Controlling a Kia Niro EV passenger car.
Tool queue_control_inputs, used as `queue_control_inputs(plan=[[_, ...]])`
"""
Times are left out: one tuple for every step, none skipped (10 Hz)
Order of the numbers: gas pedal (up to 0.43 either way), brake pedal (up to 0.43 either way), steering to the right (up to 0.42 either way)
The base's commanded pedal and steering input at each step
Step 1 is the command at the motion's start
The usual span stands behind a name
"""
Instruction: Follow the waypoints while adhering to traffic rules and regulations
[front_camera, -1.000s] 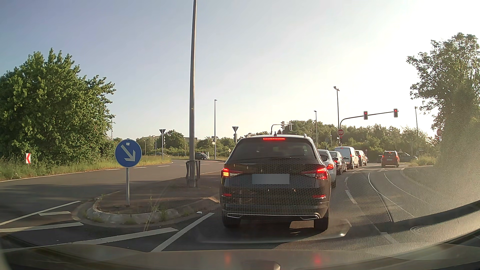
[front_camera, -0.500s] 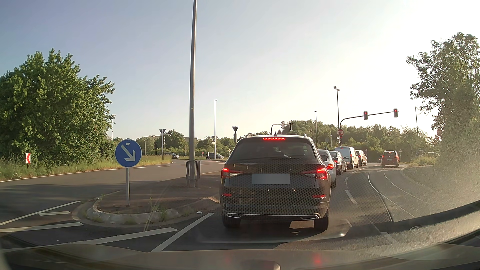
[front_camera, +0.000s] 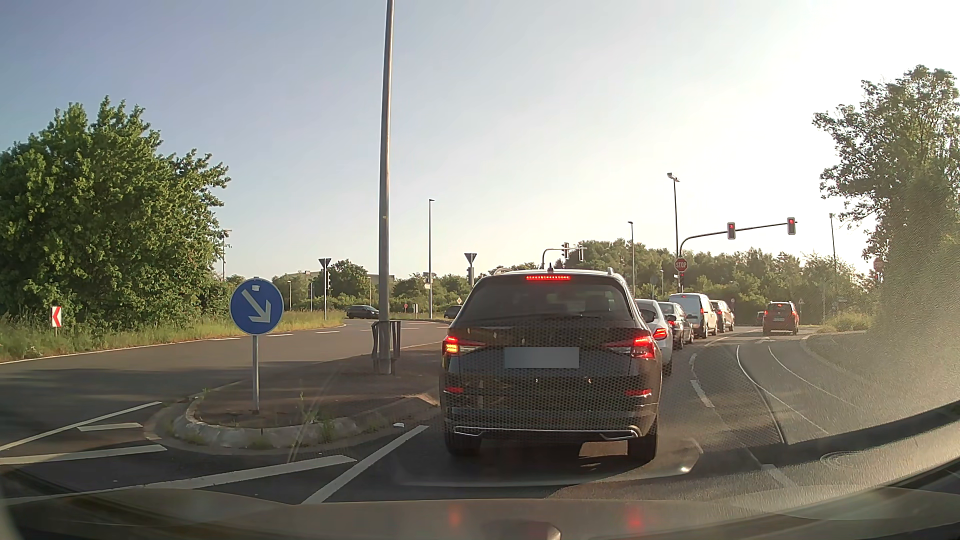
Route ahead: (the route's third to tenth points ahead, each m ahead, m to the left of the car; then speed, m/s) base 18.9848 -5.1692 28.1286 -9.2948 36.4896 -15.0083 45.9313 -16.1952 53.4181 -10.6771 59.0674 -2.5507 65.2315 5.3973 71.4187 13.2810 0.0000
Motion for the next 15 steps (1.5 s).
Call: queue_control_inputs(plan=[[0.0, 0.421, 0.052], [0.0, 0.415, 0.052], [0.0, 0.415, 0.052], [0.0, 0.421, 0.052], [0.0, 0.421, 0.052], [0.0, 0.421, 0.052], [0.0, 0.421, 0.052], [0.0, 0.421, 0.052], [0.0, 0.421, 0.052], [0.0, 0.421, 0.052], [0.0, 0.421, 0.052], [0.0, 0.421, 0.052], [0.0, 0.421, 0.052], [0.0, 0.421, 0.052], [0.0, 0.421, 0.052]])
